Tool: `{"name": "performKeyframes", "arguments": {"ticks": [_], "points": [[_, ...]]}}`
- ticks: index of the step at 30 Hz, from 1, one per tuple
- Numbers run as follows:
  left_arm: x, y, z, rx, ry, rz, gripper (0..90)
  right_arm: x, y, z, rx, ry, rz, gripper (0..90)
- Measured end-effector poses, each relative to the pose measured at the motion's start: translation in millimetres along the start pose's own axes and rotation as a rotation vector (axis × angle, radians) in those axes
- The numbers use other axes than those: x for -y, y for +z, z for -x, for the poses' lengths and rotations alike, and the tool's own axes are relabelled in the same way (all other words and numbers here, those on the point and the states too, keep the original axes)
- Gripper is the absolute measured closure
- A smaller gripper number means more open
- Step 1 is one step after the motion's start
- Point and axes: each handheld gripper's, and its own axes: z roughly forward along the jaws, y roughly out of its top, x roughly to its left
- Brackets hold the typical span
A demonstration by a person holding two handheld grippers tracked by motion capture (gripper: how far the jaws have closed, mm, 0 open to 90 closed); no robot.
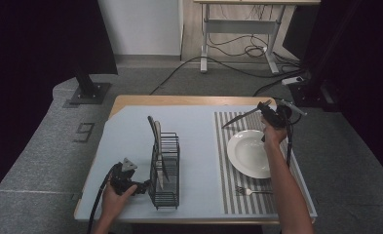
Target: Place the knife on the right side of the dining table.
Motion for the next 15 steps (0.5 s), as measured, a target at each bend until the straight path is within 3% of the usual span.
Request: {"name": "performKeyframes", "arguments": {"ticks": [15], "points": [[0.0, 0.0, 0.0, -0.001, 0.0, 0.0, 0.7, 2.9, 2.1, 13.5, 0.055, 0.004, -0.037, 69.8]]}}
